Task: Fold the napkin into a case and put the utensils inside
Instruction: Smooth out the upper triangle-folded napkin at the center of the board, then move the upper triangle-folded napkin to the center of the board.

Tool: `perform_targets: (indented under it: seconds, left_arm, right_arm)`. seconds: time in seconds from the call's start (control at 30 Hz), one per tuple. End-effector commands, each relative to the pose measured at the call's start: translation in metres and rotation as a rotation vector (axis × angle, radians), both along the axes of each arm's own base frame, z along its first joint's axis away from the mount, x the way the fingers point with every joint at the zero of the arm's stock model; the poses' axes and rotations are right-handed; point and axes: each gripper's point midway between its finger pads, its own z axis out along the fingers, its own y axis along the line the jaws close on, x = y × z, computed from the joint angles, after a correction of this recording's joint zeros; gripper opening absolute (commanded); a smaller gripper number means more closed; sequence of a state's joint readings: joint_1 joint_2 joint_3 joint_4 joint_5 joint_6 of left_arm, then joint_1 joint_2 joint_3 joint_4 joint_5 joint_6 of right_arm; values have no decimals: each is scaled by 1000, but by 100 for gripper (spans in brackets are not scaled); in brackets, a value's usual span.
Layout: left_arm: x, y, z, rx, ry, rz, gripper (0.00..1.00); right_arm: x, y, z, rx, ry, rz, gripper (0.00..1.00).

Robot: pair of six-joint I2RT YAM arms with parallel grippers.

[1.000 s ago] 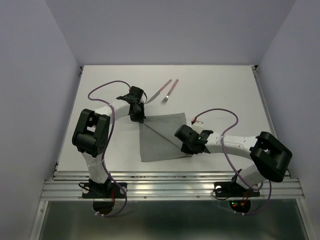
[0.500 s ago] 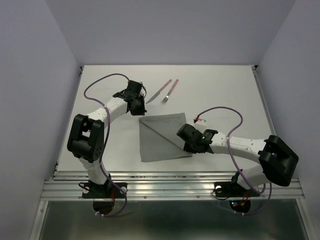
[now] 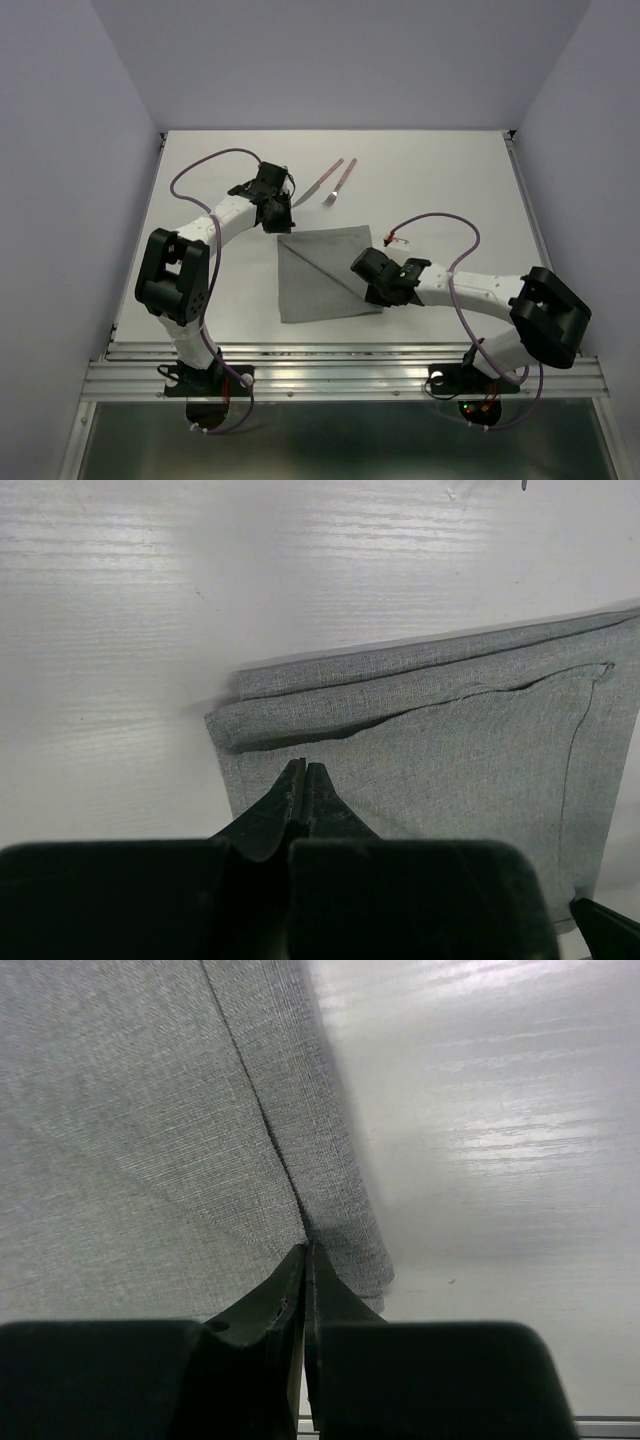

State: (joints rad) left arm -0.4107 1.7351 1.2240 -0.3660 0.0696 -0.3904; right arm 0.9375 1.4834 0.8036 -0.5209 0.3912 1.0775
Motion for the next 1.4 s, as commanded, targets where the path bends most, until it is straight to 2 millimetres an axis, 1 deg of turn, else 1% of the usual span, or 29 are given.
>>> perform_targets:
  seconds: [0.0,0.1,0.27,0.33,0.4,0.43,0.5,0.57,0.6,0.67,0.7,0.73,0.87,0.93,0.97,1.03,1.2,1.27,1.37]
  left_arm:
    - [6,-2,27,-15,-57,7,0]
    - [6,-2,28,-18,-54,10,0]
    - [4,0,30,-13,-54,17,0]
    - [3,3,33,-6,-64,22,0]
    - [1,6,33,2,-64,27,0]
    - [0,7,32,5,-64,26,0]
    - [-2,9,30,10,-59,29,0]
    - [-5,9,27,5,-47,28,0]
    - [-6,10,25,4,-43,30,0]
    - [-6,11,24,-5,-42,36,0]
    - [-7,12,23,-5,-41,38,0]
    - [-6,12,23,-6,-40,42,0]
    - [-8,15,26,-3,-43,47,0]
    - [-8,16,26,3,-46,51,0]
    - [-9,19,25,11,-46,56,0]
    - [-9,22,24,16,-43,63,0]
    - [-7,30,20,22,-32,81,0]
    - [-6,32,20,20,-29,85,0]
    - [-3,39,17,26,-22,97,0]
  right_arm:
    - [18,1,47,35,-138,-9,6]
    - [21,-4,56,39,-164,-24,6]
    - [16,-13,47,6,-140,-37,7]
    - [15,-18,46,10,-139,-53,9]
    - [17,-24,45,13,-138,-71,12]
    - [21,-31,45,7,-135,-82,12]
    - [22,-35,43,3,-120,-82,13]
    - [23,-34,46,1,-125,-57,12]
    - [25,-30,51,11,-130,-48,12]
    - [27,-24,55,14,-128,-17,12]
    - [27,-22,54,6,-118,-4,12]
    - [30,-18,58,9,-121,8,11]
    - [32,-11,53,9,-104,24,12]
    - [33,-4,51,28,-97,47,11]
    - [33,0,50,43,-94,55,11]
    - [33,3,45,39,-81,62,11]
    - [35,12,43,48,-66,86,11]
    - [32,19,40,61,-57,109,11]
    - [30,24,35,81,-43,122,11]
